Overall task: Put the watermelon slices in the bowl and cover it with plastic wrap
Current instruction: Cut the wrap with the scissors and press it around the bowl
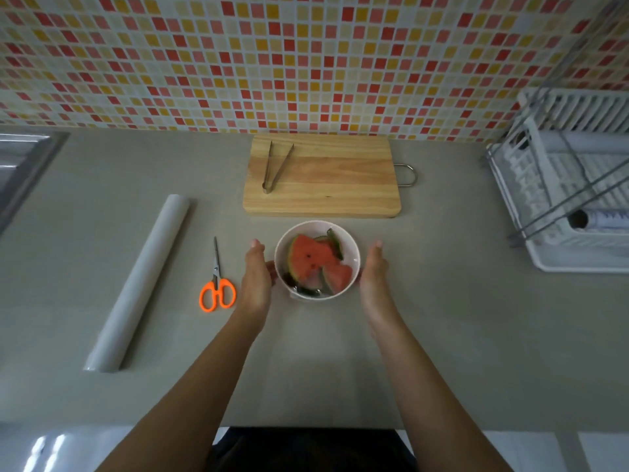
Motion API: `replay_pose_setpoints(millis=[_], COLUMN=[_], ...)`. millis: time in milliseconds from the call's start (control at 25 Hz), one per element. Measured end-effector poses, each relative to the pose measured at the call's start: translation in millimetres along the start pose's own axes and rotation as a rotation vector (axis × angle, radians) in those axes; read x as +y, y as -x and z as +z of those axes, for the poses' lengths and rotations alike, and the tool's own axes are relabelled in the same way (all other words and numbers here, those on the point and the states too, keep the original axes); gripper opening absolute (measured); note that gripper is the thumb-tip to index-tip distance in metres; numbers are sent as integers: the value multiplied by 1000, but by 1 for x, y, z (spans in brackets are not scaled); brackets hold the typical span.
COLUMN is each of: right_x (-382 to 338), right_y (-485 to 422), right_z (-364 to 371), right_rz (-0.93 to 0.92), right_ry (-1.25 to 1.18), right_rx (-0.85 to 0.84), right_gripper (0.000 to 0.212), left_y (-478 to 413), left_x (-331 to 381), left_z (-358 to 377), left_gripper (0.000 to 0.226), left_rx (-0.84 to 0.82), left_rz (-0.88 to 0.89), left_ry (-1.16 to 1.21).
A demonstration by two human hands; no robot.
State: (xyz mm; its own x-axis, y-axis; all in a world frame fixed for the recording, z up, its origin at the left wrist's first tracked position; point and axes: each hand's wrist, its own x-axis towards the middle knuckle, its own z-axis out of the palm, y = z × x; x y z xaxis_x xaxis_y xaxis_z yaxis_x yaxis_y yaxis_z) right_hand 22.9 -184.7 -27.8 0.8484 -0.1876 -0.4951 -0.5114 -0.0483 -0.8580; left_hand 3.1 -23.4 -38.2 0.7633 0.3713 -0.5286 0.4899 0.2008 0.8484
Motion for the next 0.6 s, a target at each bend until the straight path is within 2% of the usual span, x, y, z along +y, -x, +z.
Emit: replay_pose_setpoints(millis=[80, 200, 280, 360, 440, 520, 600], right_x=[1, 2, 4, 4, -4, -13, -23], right_y=[-8, -24, -35, -46, -60, -78, -92], right_z=[-6, -12, -15, -21, -27, -24, -15], right_rz=[-47, -70, -70, -77, -44, 26, 77], right_ry=[15, 32, 41, 131, 318, 495, 604], right_rx=[-8, -61, -79, -91, -120, -220, -337], right_gripper=[67, 63, 64, 69, 63, 61, 56], left_y=[21, 43, 32, 7, -19, -38, -50], left_x=[-15, -31, -29, -16, 4, 22, 33], left_z=[1, 1, -3, -5, -2, 7, 16], left_gripper=[51, 60, 50, 56, 60, 64, 62], left_rx=[5, -56, -21, -1, -66, -158, -205], left_rz=[-16, -31, -49, -50, -24, -42, -65], left_ry=[126, 191, 183, 37, -235, -482, -599])
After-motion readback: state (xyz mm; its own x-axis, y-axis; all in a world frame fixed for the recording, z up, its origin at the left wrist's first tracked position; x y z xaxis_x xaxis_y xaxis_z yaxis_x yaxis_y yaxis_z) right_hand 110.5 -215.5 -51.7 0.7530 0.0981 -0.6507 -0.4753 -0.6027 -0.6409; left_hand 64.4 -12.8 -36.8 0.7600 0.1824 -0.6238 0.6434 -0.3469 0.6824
